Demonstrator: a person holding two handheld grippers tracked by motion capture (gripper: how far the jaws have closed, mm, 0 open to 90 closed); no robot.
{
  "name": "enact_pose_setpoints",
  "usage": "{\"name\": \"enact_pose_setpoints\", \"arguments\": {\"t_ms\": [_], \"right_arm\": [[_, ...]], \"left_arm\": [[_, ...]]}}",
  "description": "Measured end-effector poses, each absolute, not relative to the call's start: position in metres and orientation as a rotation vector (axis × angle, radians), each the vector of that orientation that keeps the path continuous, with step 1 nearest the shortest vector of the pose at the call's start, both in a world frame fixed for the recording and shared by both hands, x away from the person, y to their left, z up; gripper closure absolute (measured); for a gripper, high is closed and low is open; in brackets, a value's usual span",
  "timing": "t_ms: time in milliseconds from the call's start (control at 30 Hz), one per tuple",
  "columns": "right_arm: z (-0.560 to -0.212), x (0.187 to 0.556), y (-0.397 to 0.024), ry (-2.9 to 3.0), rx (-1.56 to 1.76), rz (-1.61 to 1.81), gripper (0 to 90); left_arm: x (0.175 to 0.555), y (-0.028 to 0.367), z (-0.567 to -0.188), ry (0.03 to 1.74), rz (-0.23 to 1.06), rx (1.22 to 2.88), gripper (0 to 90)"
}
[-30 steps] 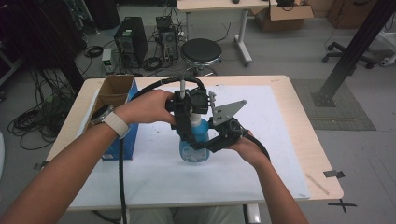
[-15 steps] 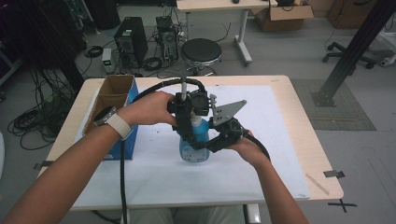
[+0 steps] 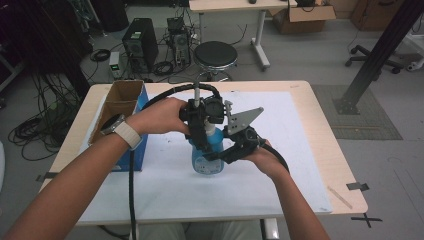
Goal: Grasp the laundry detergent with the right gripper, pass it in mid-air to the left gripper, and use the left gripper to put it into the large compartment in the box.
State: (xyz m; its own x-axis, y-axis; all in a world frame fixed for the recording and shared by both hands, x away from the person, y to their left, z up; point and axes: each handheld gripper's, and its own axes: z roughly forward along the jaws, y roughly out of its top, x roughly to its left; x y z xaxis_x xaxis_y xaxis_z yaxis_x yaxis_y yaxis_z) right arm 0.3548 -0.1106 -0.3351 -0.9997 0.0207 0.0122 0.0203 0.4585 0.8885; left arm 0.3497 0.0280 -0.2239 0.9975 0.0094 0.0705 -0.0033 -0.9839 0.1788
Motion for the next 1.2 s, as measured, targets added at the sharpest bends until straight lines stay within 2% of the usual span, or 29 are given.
{"name": "enact_pose_setpoints", "arguments": {"t_ms": [367, 533, 1200], "right_arm": [[-0.3365, 0.3543, -0.11, 2.691, 0.036, 1.622, 44.4], [-0.3368, 0.3544, -0.1109, 2.685, 0.035, 1.624, 44.5], [-0.3352, 0.353, -0.1116, 2.675, 0.01, 1.632, 44.3]], "left_arm": [[0.3498, 0.029, -0.2236, -0.002, 0.106, 2.951, 32.7], [0.3491, 0.0288, -0.2233, -0.01, 0.089, 2.94, 37.5], [0.3447, 0.0291, -0.22, -0.009, 0.111, 2.933, 38.2]]}}
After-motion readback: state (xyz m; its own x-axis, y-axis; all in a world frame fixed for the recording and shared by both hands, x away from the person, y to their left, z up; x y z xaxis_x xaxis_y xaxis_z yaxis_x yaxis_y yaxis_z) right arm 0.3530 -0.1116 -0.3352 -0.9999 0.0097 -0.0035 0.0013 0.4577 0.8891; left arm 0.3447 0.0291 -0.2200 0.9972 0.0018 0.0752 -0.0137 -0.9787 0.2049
